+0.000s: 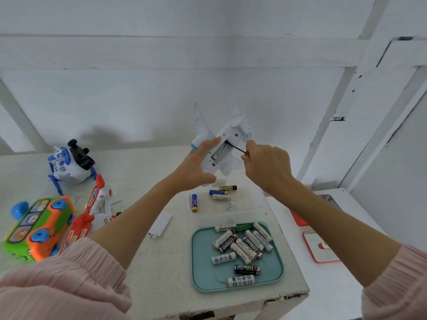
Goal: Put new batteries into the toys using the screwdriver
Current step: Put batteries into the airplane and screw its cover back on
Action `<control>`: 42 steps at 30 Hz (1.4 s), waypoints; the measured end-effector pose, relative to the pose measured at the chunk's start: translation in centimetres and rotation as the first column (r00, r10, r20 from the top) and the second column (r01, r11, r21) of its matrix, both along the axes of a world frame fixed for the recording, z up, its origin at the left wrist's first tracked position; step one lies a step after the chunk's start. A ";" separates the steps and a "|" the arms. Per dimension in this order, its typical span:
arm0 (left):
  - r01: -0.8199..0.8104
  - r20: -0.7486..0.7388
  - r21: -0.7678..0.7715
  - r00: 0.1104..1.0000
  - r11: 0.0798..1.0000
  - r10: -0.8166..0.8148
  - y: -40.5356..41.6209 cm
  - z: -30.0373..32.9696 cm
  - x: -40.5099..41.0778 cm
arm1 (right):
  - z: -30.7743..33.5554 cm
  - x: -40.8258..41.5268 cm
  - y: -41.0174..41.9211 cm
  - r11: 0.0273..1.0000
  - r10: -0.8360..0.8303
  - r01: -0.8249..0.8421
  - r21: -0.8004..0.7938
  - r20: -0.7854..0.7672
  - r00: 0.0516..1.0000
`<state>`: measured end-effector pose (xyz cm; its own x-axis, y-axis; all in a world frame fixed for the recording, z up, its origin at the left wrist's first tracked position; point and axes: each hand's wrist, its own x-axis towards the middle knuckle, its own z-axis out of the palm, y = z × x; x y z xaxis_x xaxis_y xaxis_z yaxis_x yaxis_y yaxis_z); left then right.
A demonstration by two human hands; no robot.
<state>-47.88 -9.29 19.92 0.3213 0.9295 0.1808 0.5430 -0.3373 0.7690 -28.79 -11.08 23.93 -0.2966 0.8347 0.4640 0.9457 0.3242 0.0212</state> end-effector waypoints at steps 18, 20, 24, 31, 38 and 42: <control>0.080 -0.280 0.077 0.958 0.994 -0.055 0.9 0.1 0.6 | -0.8 1.6 0.0 0.979 -0.069 0.034 -0.202 -0.171 0.983; 0.080 -0.297 0.089 0.954 0.993 -0.050 0.9 0.2 0.5 | -0.8 2.0 -0.2 0.977 -0.077 0.037 -0.209 -0.185 0.980; 0.089 -0.335 0.104 0.941 0.991 -0.049 0.9 0.5 0.1 | -0.7 2.9 -0.4 0.976 -0.085 0.045 -0.214 -0.183 0.979; 0.107 -0.416 0.128 0.908 0.986 -0.044 1.0 0.9 0.2 | 0.7 4.3 -0.7 0.972 -0.077 0.037 -0.233 -0.163 0.984; 0.039 -0.207 0.048 0.978 0.998 -0.029 0.2 1.1 0.1 | 0.6 4.0 -1.1 0.972 -0.042 -0.006 -0.235 -0.199 0.979; -0.025 0.107 -0.100 0.994 0.995 0.035 -1.2 1.5 -0.6 | 0.5 3.5 -1.4 0.929 0.080 -0.187 -0.320 -0.319 0.944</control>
